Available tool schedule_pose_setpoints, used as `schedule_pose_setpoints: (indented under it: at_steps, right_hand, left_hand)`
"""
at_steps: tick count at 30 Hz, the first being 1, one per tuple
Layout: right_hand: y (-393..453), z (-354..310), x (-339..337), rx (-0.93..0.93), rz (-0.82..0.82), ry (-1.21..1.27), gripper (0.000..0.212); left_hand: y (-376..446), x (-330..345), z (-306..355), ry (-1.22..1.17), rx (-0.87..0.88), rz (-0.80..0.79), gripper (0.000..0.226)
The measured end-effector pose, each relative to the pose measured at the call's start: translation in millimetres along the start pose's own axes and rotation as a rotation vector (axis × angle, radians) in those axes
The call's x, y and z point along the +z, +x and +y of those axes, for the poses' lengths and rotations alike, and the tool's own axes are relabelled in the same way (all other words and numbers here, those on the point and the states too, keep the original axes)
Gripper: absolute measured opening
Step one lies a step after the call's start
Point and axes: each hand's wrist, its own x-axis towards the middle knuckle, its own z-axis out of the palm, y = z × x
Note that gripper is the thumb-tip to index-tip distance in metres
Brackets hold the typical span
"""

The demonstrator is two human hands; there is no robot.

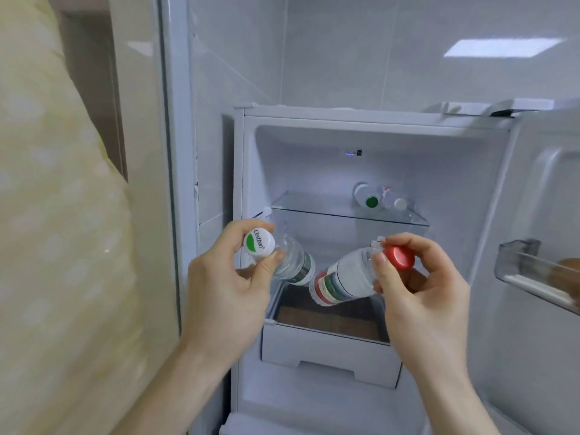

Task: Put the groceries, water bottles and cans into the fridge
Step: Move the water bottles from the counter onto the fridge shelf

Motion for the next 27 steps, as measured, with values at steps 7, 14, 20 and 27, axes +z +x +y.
schedule_pose_setpoints:
  at_steps: [7,14,20,27]
  right_hand:
    - [44,11,39,-0.108,0.128,0.032,0.018]
    - [86,34,65,-0.183,0.214,0.064,0.017]
    - [118,69,87,-0.216,0.223,0.060,0.024]
    - [147,111,100,-0.245,0.177,0.028,0.025]
  left_hand:
    - [59,29,-30,-0.100,0.153,0.053,0.028]
    - [103,62,-59,-0.119,0.230,0.101,0.027]
    - [127,96,-86,-0.098,0.214,0.111,0.027]
    - [147,132,-116,-0.046,0.180,0.116,0.028]
